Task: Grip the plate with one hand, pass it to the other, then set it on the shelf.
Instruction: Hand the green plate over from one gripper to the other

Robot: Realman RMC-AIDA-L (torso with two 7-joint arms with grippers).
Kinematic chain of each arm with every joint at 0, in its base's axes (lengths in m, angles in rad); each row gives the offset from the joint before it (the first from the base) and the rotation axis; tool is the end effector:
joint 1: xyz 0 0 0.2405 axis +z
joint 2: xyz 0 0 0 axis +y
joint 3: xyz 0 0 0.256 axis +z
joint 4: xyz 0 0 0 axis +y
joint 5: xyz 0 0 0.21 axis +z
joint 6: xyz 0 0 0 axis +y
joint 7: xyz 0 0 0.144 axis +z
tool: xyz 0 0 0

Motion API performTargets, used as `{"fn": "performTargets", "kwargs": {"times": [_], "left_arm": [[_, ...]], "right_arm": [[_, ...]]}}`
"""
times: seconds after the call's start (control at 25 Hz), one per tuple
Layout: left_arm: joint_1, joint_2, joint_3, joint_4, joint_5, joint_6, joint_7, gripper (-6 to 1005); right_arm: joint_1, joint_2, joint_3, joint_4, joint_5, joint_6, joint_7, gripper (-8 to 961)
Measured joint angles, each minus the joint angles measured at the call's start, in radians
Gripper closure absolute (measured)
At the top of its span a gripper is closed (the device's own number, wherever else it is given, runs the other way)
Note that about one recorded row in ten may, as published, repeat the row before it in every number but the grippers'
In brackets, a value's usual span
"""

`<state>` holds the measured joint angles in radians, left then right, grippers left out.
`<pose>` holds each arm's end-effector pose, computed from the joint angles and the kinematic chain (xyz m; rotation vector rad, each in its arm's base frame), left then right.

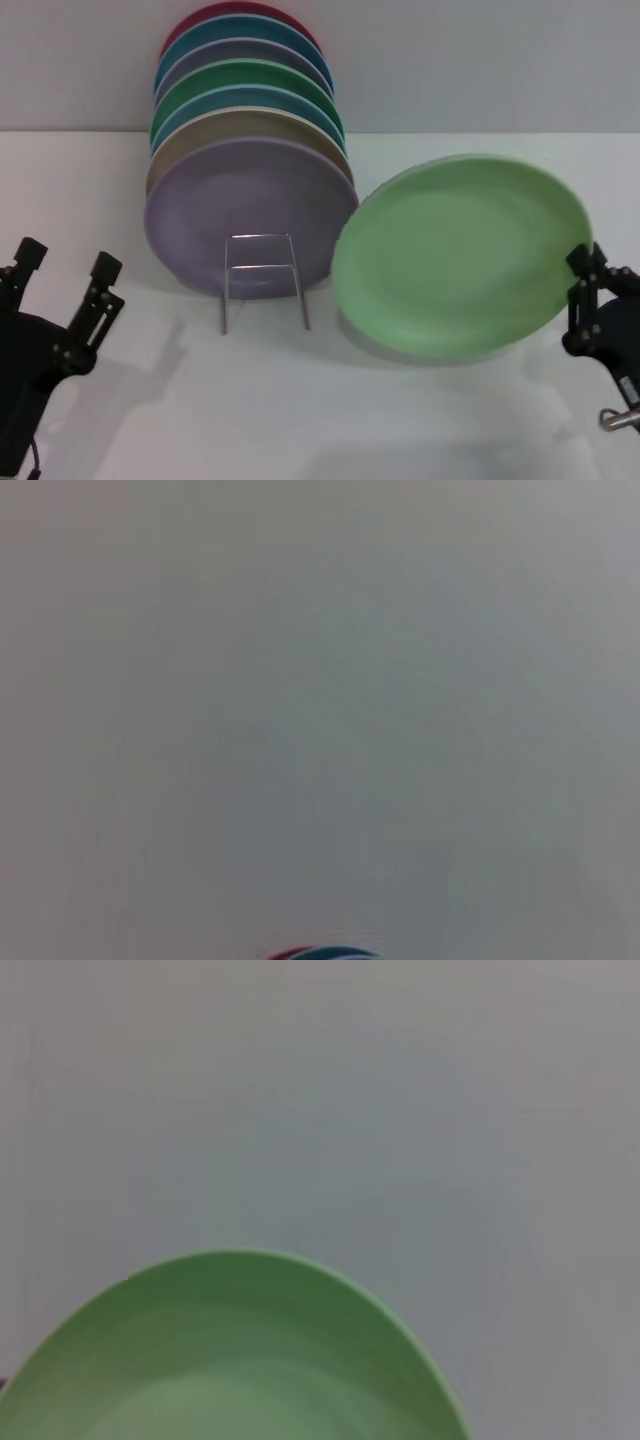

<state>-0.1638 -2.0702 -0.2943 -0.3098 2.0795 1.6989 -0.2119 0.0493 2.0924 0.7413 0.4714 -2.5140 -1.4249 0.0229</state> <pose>-0.2968 0.2067 -0.0323 -1.6396 -0.4503 -1.1486 0.2965 0.2168 -0.0473 -1.6397 0.4214 0.9163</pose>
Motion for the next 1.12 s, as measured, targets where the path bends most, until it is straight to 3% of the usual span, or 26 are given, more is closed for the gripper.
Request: {"fn": "performTargets", "kwargs": {"times": [0.2,0.24,0.32,0.6,0.96,1.12], "left_arm": [[0.001,-0.003,0.045,-0.008,0.001,-0.015,0.096,173],[-0.004,-0.002,0.058,-0.009,0.000,-0.032,0.120,173],[-0.009,-0.003,0.063,-0.012,0.000,-0.066,0.124,173],[-0.014,-0.005,0.099,-0.014,0.001,-0.088,0.128,173],[-0.053,-0.004,0.257,-0.014,0.002,-0.072,0.184,173],[-0.067,-0.004,0.273,-0.019,0.002,-0.102,0.188,174]], "right_arm": [[0.000,0.000,-0.301,0.098,0.347,-0.028,-0.238,934],[0.009,0.000,-0.399,0.133,0.470,-0.057,-0.315,934],[0.022,0.000,-0.482,0.172,0.588,-0.079,-0.399,934],[0.036,0.000,-0.543,0.221,0.664,-0.089,-0.505,934],[0.029,0.000,-0.592,0.261,0.669,-0.090,-0.620,935],[0.028,0.000,-0.612,0.276,0.669,-0.091,-0.668,935]]}}
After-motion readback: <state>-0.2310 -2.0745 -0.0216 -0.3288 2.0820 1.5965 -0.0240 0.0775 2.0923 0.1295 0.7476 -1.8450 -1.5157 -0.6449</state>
